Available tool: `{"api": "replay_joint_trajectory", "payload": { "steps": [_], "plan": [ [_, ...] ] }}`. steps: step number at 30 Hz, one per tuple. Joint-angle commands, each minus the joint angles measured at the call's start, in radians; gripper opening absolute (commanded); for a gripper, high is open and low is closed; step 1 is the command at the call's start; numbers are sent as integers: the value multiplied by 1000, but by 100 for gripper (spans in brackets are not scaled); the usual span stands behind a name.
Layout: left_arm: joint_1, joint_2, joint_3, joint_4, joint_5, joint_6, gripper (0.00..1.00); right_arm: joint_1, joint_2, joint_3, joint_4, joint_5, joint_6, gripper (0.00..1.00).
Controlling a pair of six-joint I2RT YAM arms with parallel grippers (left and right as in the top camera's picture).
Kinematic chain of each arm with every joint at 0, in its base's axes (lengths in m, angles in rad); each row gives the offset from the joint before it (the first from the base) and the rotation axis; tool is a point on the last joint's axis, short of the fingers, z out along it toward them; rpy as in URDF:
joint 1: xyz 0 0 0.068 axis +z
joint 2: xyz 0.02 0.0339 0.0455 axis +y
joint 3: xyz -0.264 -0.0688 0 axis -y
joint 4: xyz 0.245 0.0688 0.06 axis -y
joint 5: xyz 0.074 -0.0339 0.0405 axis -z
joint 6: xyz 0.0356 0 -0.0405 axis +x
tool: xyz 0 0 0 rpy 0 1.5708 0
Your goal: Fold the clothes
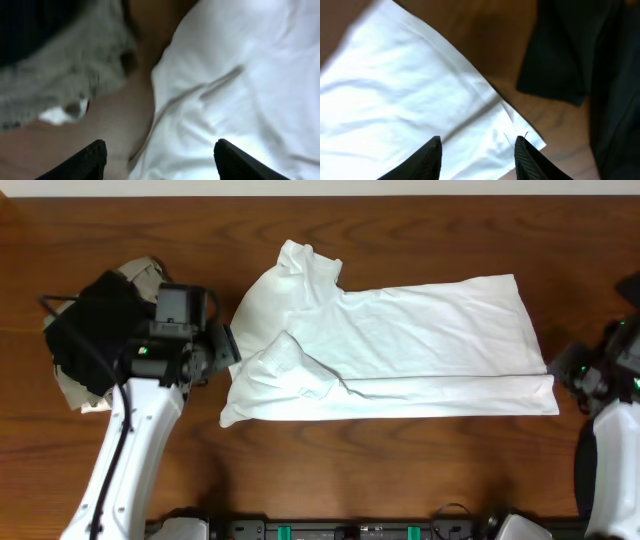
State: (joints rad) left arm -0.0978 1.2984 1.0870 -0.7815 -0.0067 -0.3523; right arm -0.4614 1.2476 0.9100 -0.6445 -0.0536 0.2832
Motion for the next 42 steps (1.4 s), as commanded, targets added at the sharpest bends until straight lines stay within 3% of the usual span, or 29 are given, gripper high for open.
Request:
{"api": "replay_joint_trajectory", "payload": {
  "steps": [1, 8, 17, 22, 25, 31, 37, 40, 42],
  "plan": [
    [7, -22, 20, 69, 18, 35, 71, 6, -61, 12, -27, -15, -30, 47],
    [7, 82, 93, 201, 116, 121, 72, 10, -80, 11, -48, -68, -59, 47],
    [7, 582, 613, 35, 305, 318, 82, 11, -78, 11, -69, -71, -72, 52],
    [7, 824, 822, 7, 318, 407, 86, 11, -73, 11, -90, -71, -72, 52],
    [7, 915, 843, 69, 315, 473, 86, 11, -68, 10, -104, -71, -72, 52],
    [7, 1021, 843, 200, 310, 472, 85, 11, -56, 10, -112, -71, -76, 52],
    [-3, 1084, 843, 220, 314, 472, 85, 11, -52, 10, -110, -71, -76, 52],
    [-16, 1100, 843, 215, 337, 472, 77, 11, -50, 10, -111, -71, -76, 52],
    [-29, 1100, 841, 214, 339, 472, 62, 11, -50, 10, -111, -71, -76, 52]
  ]
}}
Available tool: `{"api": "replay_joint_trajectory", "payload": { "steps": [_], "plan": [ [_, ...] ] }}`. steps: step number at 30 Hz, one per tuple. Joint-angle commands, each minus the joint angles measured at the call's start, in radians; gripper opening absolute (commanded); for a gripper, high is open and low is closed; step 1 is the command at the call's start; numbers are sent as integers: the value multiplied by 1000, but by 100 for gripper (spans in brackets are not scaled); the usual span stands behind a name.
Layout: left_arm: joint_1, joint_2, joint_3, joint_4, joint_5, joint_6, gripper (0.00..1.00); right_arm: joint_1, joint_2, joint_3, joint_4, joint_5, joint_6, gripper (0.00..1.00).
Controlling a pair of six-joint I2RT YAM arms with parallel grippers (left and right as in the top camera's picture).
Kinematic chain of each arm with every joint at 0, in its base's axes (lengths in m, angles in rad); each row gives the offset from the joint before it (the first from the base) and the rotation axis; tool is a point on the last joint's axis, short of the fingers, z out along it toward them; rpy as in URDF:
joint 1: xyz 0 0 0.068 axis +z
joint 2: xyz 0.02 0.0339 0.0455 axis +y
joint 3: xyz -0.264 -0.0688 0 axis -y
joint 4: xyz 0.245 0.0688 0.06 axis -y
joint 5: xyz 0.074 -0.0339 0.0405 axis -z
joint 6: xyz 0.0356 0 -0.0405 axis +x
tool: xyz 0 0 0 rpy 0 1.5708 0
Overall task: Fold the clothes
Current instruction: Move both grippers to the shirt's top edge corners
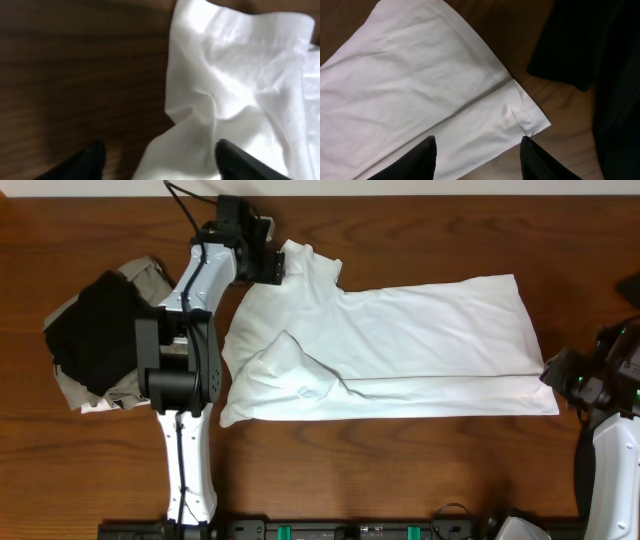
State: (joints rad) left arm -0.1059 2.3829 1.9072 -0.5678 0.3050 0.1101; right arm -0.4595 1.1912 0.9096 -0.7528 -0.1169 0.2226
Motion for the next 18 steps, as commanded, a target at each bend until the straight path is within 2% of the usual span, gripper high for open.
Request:
{"api": "replay_joint_trajectory", "payload": {
  "steps": [1, 2, 3, 4, 8, 9, 10, 14, 18],
  "plan": [
    [-27, 16, 21, 1, 27, 10, 57, 9, 7, 10, -3, -7, -15, 52],
    [-33, 16, 21, 2, 27, 10, 52, 9, 7, 10, -3, -7, -15, 52],
    [-38, 16, 21, 1, 27, 10, 39, 9, 7, 10, -3, -7, -15, 52],
    [-41, 16, 21, 1, 27, 10, 33, 9, 7, 10, -3, -7, -15, 52],
    [-42, 15, 21, -21, 27, 9, 19, 9, 7, 10, -8, -7, -15, 52],
    [-40, 14, 21, -31, 25, 9, 11, 9, 7, 10, -8, -7, -15, 52],
    [-39, 14, 21, -46, 23, 9, 8, 9, 7, 10, -7, -7, -15, 52],
    [-30, 1, 21, -98, 23, 9, 6, 10, 7, 10, 27, -8, -15, 49],
    [-27, -37, 21, -140, 23, 5, 6, 33, 10, 10, 123, -74, -67, 32]
  ]
}}
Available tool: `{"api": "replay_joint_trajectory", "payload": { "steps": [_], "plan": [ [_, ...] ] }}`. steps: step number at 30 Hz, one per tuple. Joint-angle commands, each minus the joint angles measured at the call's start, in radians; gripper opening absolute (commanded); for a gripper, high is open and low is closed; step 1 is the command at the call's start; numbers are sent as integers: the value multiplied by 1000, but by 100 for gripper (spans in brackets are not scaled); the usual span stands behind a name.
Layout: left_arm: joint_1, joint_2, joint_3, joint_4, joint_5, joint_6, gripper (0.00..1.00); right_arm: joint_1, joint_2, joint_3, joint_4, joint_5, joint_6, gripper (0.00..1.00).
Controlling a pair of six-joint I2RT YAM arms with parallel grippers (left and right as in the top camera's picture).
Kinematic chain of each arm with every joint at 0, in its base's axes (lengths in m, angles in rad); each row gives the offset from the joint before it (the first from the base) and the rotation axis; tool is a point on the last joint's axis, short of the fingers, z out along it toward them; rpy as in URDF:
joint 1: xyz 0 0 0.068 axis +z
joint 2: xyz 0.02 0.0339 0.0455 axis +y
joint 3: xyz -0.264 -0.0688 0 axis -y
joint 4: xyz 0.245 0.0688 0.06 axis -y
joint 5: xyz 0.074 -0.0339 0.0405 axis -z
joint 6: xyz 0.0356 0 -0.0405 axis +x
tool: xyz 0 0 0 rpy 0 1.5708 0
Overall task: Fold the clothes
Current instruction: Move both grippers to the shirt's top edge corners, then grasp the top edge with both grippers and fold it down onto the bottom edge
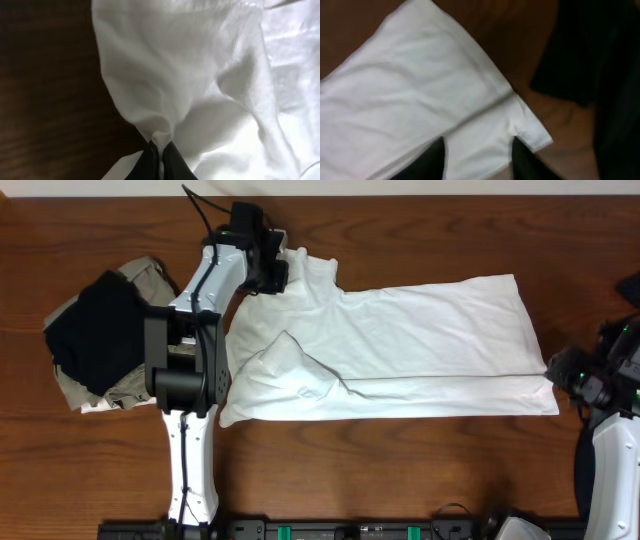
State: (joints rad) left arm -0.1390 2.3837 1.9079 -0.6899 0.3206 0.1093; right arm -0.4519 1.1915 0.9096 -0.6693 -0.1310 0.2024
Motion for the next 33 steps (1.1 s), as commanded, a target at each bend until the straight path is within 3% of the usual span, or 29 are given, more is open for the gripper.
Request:
{"api": "replay_joint_trajectory", "payload": {
  "steps": [1, 8, 11, 15, 17, 21, 27, 33],
  "plan": [
    [6, -49, 21, -26, 8, 6, 6, 37, 13, 10, 68, -63, -53, 32],
    [6, -153, 21, -65, 9, -92, 6, 124, 200, 15, 311, -78, -83, 45],
    [4, -183, 21, -69, 9, -122, 6, 147, 338, 42, 422, -100, -113, 61],
    [4, -192, 21, -85, 9, -153, 6, 169, 507, 102, 574, -102, -183, 67],
    [3, -192, 20, -96, 9, -153, 6, 174, 585, 141, 642, -101, -205, 76],
    [2, -192, 20, -99, 9, -153, 6, 174, 735, 238, 703, -102, -208, 85],
    [2, -192, 20, -98, 8, -153, 6, 177, 915, 367, 701, -139, -208, 88],
    [2, -192, 20, -97, 8, -153, 6, 194, 975, 401, 710, -138, -208, 87]
  ]
}}
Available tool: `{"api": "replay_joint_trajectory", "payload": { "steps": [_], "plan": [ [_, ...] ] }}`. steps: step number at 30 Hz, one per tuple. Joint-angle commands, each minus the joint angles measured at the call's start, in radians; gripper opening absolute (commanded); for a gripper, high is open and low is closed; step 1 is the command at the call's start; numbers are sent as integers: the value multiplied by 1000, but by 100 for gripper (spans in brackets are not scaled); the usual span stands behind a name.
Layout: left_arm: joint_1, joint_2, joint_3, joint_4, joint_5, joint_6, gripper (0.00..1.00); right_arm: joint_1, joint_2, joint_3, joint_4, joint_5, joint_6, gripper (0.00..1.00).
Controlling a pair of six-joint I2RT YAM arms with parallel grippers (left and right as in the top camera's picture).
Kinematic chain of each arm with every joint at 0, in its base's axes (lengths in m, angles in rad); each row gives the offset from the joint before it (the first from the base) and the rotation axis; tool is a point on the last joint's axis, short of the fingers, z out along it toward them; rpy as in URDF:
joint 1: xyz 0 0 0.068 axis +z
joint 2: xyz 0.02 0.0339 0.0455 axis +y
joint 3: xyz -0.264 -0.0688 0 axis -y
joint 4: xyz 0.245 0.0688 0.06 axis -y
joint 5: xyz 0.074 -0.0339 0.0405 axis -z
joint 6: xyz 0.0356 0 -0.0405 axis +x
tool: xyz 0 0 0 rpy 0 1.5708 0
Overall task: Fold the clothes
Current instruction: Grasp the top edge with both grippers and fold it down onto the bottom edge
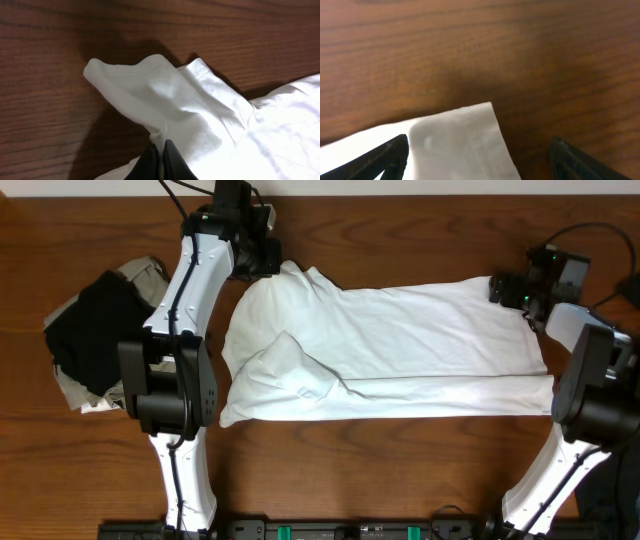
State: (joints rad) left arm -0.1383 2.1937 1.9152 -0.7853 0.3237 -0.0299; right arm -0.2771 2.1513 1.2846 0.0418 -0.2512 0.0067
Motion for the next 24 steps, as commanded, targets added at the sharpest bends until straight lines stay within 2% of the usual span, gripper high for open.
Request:
{"api": "replay_joint_trajectory", "payload": {
  "steps": [1, 4, 8, 15, 21, 24],
  "plan": [
    [1, -2, 13, -2, 5, -13, 6, 21, 17, 26, 2, -19, -12, 87],
    [1, -2, 13, -2, 5, -13, 6, 28, 20, 26, 0, -19, -12, 83],
    [1, -2, 13, -2, 5, -13, 6, 37, 22, 26, -7, -18, -12, 71],
    [1, -2, 13, -3, 5, -13, 6, 49, 22, 26, -19, 46, 2, 43],
    [1, -2, 13, -3, 5, -13, 6, 49, 22, 26, -23, 118, 49, 23],
    [2, -2, 13, -3, 5, -13, 6, 48, 22, 26, -24, 151, 73, 17]
  ]
}}
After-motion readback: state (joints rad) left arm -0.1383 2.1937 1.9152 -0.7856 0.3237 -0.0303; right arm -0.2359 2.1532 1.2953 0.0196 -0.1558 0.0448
